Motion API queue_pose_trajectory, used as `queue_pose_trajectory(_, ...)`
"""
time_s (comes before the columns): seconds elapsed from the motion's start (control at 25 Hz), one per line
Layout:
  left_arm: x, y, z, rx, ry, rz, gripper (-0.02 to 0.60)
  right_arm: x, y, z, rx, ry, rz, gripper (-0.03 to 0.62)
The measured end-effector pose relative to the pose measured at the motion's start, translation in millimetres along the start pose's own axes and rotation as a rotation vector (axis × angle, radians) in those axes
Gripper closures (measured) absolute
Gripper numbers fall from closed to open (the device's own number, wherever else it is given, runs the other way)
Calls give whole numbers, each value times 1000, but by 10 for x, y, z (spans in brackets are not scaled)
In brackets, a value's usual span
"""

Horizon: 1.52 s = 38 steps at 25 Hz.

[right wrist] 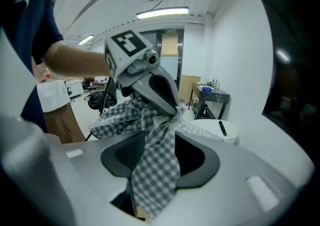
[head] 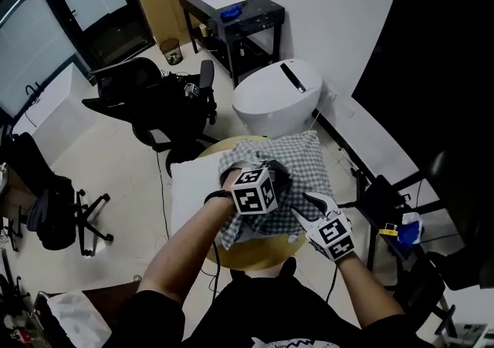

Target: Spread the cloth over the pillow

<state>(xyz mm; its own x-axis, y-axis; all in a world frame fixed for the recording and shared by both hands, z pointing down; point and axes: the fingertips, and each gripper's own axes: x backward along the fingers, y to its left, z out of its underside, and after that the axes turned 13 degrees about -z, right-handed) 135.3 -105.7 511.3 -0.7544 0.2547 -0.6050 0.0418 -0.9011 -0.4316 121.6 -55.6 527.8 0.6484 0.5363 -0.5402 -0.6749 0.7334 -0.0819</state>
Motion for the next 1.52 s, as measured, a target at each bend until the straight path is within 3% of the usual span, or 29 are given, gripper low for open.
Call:
queue_pose_trajectory(0.16, 96, 44, -75, 26, -36, -16, 581, -108, -79, -130, -89, -77, -52, 396)
queue_pose_trajectory(0.36, 197, 142, -122, 54, -62, -39, 581, -311, -21, -221, -116, -74, -126, 398)
queue_pose_trajectory(0.44, 216, 138, -111, 60, -64, -40, 580, -347, -12, -250, -128, -77, -123, 438)
queue_pose_trajectory(0.52, 249, 122, -103, 64, -69, -36, 580, -356, -15, -274, -159, -87, -127, 564)
queue_pose_trajectory(0.8, 989, 266, 75, 114, -88, -117, 517, -196, -211, -382, -253, -167, -104, 577)
queue_pose_trajectory(0.92, 1341, 112, 462, 168, 16, -134, 512, -118, -266, -455, -250, -187, -99, 577)
queue_pose_trajectory(1.0, 1457, -129, 754, 221, 113, -125, 459, -83, -276, -508, -245, -199, -98, 577)
queue_pose_trajectory(1.2, 1439, -808, 1192, 459, 294, -132, 358, -40, -303, -635, -232, -226, -105, 577)
queue_pose_trajectory(1.28, 1383, -1017, 1340, 503, 361, -134, 338, -34, -309, -678, -218, -227, -109, 577)
queue_pose_trajectory(1.52, 1393, -1163, 1614, 641, 450, -220, 330, -23, -248, -771, -180, -231, -140, 577)
